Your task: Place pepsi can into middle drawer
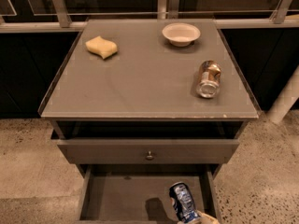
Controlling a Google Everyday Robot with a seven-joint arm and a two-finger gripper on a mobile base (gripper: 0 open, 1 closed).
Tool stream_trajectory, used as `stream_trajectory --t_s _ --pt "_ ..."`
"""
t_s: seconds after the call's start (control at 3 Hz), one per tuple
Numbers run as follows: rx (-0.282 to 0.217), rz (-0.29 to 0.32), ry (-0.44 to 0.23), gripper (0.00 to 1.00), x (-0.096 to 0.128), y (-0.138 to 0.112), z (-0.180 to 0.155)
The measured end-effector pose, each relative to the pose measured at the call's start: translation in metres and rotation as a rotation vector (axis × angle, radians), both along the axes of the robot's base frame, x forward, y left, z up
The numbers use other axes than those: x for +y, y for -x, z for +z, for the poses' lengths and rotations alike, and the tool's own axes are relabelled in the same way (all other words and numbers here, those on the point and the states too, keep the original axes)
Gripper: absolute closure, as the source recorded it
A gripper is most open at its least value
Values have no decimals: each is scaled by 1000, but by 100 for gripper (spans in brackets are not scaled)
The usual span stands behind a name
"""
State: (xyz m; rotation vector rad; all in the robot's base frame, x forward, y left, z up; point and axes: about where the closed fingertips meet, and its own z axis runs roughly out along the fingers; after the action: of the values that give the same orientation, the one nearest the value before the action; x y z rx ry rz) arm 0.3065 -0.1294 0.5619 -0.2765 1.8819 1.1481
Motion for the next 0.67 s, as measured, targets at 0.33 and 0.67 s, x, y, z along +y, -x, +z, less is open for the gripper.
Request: stream_trajectory --t_s 0.33,0.67 --pt "115 -29 -22 100 -2 0 -46" --pt "208 -33 24 100 -1 -15 -84"
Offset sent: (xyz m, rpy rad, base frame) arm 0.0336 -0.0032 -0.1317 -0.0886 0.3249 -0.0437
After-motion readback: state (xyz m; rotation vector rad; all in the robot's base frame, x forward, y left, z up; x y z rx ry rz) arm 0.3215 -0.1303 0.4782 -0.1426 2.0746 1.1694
